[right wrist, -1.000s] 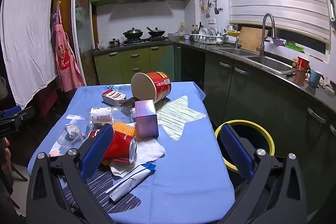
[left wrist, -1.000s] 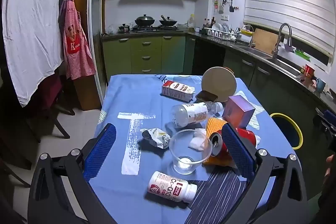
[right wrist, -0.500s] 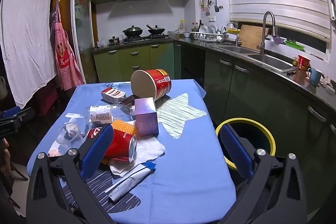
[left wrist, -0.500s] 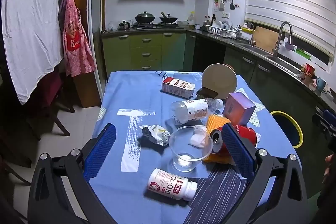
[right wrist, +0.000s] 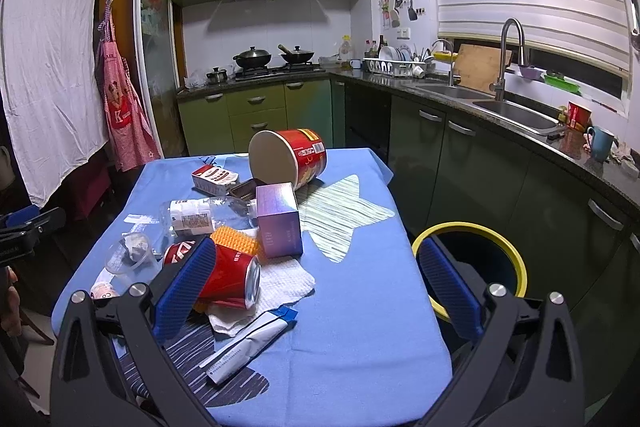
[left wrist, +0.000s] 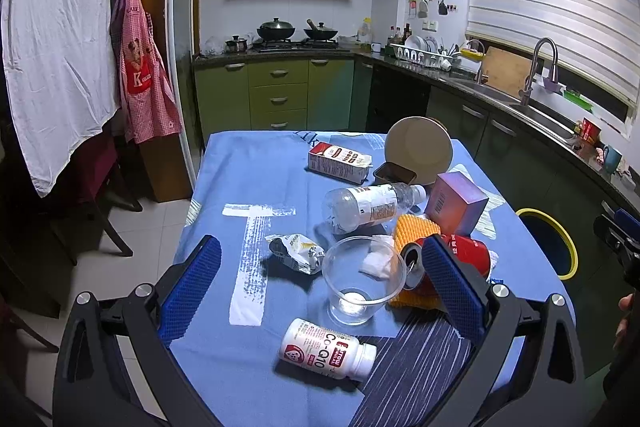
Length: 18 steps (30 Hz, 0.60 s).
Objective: Collect trash
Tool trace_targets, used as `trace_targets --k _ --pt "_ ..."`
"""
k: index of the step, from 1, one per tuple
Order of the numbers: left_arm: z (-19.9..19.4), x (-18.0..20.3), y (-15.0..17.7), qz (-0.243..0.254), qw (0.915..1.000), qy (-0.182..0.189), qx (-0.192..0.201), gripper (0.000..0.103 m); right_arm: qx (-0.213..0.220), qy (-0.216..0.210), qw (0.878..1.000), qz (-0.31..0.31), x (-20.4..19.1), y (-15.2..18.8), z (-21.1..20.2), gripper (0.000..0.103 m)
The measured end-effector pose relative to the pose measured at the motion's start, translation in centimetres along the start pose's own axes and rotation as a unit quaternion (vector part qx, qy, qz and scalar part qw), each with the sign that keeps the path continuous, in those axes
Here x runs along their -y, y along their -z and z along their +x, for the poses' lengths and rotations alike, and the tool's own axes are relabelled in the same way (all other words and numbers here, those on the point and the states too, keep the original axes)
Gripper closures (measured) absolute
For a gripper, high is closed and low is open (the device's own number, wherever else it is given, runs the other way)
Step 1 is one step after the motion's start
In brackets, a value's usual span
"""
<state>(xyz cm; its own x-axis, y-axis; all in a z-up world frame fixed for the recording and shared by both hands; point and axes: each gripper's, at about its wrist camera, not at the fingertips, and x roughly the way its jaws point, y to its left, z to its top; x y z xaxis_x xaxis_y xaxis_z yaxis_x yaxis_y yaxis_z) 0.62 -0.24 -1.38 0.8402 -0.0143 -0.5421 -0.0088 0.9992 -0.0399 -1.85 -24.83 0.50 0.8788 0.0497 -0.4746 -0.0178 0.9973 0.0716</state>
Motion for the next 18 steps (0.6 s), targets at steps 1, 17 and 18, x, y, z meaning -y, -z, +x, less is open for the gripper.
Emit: trace_targets --k 1,17,18 --pt "0.02 -0.01 -0.03 0.000 1.0000 0.000 0.000 0.004 0.000 0.000 1.000 0.000 -0.06 0.06 0.04 0.006" --pt "0.41 0.16 0.36 0.001 1.0000 0.001 -0.006 0.004 -0.002 -0.001 1.000 0.001 0.18 0.13 0.24 0.006" --pt "0.54 0.23 0.37 0.002 1.0000 0.001 -0.007 0.004 -0.002 -0.001 1.000 0.002 0.26 0.26 0.35 0.006"
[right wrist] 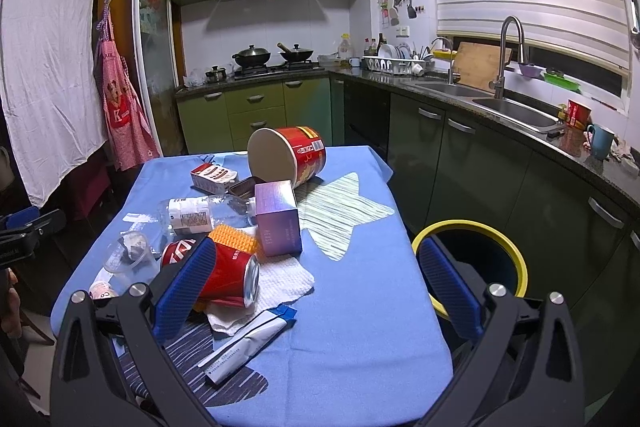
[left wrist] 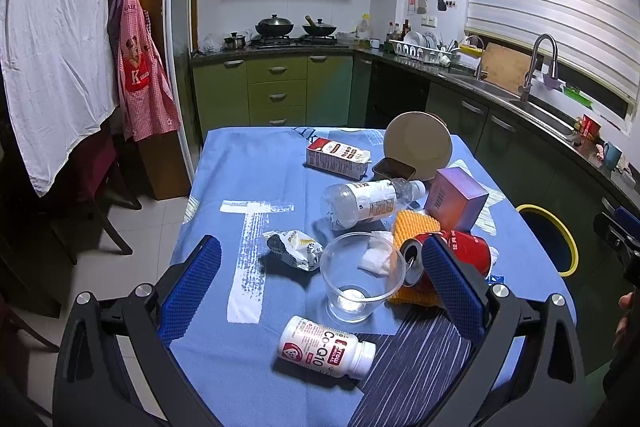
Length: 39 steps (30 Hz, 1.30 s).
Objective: Collect trash
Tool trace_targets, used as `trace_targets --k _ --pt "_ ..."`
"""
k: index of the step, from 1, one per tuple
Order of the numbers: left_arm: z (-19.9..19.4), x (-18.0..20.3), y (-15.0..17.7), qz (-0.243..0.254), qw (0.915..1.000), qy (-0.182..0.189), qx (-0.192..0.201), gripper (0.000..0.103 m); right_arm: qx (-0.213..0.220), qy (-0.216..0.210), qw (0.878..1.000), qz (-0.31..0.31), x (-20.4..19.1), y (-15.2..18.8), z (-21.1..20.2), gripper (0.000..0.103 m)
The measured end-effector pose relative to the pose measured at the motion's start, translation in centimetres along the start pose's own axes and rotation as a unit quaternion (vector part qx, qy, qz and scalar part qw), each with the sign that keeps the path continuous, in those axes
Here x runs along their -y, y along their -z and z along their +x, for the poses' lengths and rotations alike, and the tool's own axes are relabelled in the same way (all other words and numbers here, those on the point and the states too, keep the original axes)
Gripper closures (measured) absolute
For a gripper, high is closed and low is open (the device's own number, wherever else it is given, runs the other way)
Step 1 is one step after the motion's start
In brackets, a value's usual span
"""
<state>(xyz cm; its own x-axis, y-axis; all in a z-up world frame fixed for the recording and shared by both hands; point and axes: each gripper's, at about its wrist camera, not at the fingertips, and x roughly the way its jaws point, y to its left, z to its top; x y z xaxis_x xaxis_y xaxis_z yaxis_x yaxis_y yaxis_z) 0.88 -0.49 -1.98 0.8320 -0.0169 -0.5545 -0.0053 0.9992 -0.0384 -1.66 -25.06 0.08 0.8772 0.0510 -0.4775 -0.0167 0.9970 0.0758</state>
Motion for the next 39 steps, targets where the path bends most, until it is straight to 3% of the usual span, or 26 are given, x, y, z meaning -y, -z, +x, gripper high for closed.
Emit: trace_targets --k 39 --pt "0.53 0.21 -0.07 0.003 0.9999 0.002 -0.009 0.004 -0.007 0.005 1.000 -0.002 -0.12 0.55 0.90 0.006"
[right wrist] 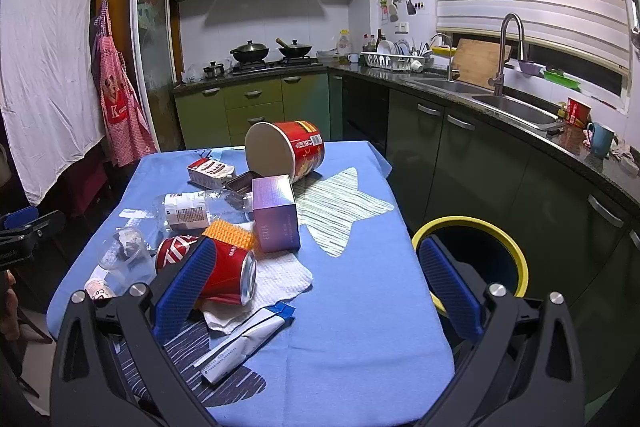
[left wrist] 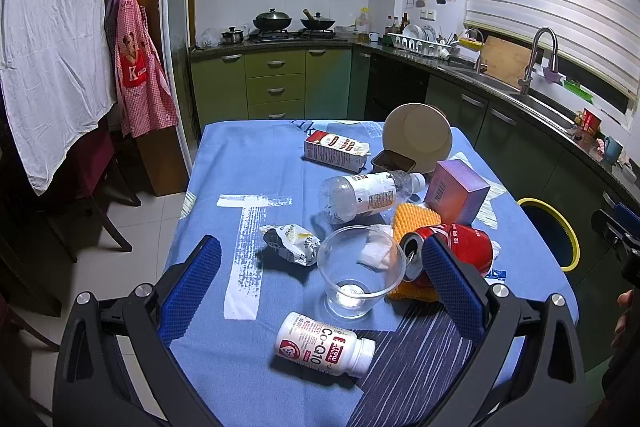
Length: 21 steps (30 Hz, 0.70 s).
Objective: Collect trash
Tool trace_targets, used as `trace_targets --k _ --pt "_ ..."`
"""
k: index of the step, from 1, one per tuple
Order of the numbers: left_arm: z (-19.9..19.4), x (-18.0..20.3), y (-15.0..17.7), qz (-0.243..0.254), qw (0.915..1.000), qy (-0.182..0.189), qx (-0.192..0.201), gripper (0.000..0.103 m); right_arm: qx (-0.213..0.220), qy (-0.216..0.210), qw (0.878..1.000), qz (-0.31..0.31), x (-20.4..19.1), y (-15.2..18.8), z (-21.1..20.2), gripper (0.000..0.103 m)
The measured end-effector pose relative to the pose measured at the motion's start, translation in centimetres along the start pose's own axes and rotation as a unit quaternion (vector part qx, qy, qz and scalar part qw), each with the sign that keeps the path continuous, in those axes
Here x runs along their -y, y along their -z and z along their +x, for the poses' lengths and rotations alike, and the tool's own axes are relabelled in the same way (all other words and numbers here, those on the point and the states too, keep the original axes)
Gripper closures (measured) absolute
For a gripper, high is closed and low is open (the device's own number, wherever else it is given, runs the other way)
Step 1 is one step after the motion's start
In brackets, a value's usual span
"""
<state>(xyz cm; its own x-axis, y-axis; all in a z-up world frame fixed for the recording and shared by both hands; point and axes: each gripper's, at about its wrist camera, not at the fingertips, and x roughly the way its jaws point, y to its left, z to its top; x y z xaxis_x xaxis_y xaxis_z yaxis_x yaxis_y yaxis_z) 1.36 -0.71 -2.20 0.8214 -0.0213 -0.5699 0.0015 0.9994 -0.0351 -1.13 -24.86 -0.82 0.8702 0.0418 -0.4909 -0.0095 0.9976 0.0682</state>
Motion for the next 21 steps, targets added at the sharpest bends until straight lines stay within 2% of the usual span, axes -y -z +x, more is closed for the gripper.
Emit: trace_targets --k 14,21 --pt "1.3 -0.4 -0.1 0.000 0.9999 -0.001 -0.011 0.004 -0.010 0.000 1.000 -0.007 -0.3 -0.1 1.0 0.006" --pt "3.2 -1.2 -3.4 0.004 1.0000 -0.005 0.005 0.004 -0.005 -0.011 1.000 0.001 -0.1 -2.6 3.3 0.006"
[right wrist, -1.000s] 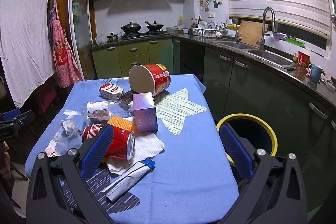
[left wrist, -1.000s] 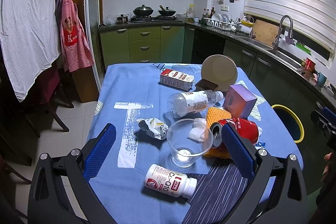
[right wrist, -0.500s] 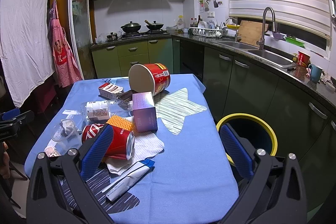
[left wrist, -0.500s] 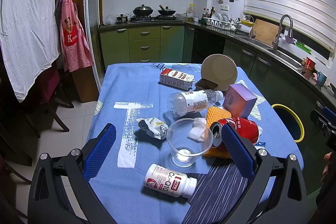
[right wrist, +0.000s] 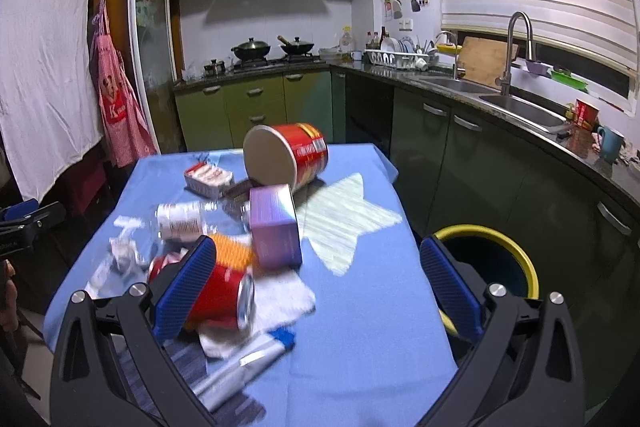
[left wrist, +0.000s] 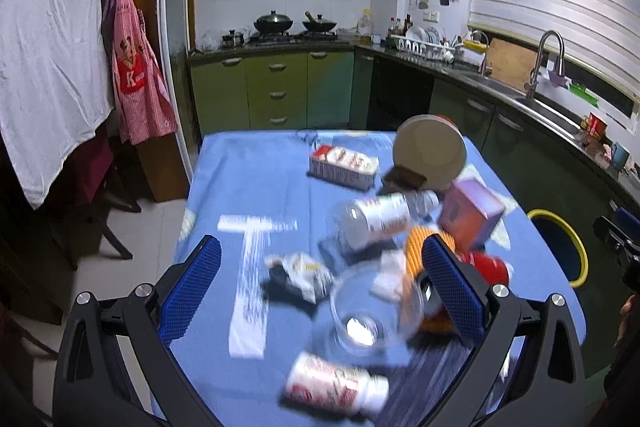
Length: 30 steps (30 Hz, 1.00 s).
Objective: Collect trash
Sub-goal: 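Grasp the red-and-white paper cup with the right gripper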
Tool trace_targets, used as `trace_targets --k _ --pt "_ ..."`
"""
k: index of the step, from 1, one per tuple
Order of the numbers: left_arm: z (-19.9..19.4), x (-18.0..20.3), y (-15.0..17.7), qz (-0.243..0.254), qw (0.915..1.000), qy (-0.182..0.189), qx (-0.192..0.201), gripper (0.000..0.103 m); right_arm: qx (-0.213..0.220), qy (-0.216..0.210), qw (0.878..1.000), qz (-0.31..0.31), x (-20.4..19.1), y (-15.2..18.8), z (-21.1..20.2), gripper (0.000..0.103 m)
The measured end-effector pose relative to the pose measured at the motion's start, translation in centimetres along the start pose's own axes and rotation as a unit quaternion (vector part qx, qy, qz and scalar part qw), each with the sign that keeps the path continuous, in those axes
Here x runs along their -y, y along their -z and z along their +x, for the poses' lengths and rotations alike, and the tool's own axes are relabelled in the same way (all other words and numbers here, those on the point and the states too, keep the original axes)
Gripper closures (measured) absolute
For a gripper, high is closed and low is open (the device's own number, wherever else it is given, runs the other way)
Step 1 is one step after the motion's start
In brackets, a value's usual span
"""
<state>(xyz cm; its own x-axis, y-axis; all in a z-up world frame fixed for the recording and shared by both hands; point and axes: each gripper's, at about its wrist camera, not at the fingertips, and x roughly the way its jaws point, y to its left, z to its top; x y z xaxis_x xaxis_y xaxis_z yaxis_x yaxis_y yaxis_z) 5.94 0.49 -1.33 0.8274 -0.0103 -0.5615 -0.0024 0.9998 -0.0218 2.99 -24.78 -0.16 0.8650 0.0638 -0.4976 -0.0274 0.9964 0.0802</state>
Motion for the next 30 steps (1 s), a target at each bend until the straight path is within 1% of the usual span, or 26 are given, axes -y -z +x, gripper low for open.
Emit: trace_targets --k 4,6,10,12,14,15,16,17,20,23,27,30 --pt "2.2 -0.6 -2.8 0.008 0.9998 -0.011 0.013 0.004 0.003 -0.018 1.000 -0.003 -0.5 -2.9 2.2 0.006" --pt "3.8 -0.9 -4.3 0.015 0.9998 -0.012 0.011 0.004 0.002 -0.012 1.000 -0.013 -1.0 -4.3 3.8 0.006" --pt "7.5 -1.8 -7.2 0.024 0.9995 -0.015 0.011 0.004 -0.011 0.003 0.999 -0.033 -2.3 -6.7 8.4 0.007" --pt "9.7 -2.3 -8.6 0.026 0.9993 -0.022 0.014 0.004 -0.022 0.009 0.999 -0.043 -2.9 -7.8 11.3 0.010" --pt "11.9 -2.8 -9.7 0.022 0.9993 -0.024 0.018 0.004 -0.031 0.020 0.998 -0.053 -3.4 -8.6 13.8 0.023" --pt "12.7 -2.9 -10.0 0.021 0.9992 -0.026 0.021 0.004 -0.036 0.026 0.997 -0.056 -3.5 -8.9 15.1 0.027" --pt "14.0 -3.3 -10.3 0.018 0.9991 -0.031 0.022 0.004 -0.046 0.035 0.996 -0.060 -3.6 -9.3 16.9 0.034" --pt "15.0 -3.5 -10.6 0.016 0.9991 -0.032 0.020 0.004 -0.059 0.040 0.996 -0.063 -3.7 -9.5 18.5 0.037" --pt "18.0 -4.0 -11.0 0.010 0.9995 -0.028 0.007 0.004 -0.085 0.044 0.992 -0.077 -4.4 -9.9 22.0 0.038" --pt "19.9 -4.6 -10.8 0.002 0.9997 -0.025 0.004 0.004 -0.102 0.049 0.989 -0.095 -5.5 -9.9 24.3 0.038" --pt "21.3 -5.5 -10.5 -0.014 0.9997 -0.016 0.007 0.004 -0.114 0.069 0.983 -0.124 -6.8 -10.0 26.7 0.041" --pt "22.1 -5.6 -10.0 -0.012 0.9997 -0.021 0.002 0.004 -0.119 0.090 0.980 -0.132 -7.1 -10.3 28.3 0.047"
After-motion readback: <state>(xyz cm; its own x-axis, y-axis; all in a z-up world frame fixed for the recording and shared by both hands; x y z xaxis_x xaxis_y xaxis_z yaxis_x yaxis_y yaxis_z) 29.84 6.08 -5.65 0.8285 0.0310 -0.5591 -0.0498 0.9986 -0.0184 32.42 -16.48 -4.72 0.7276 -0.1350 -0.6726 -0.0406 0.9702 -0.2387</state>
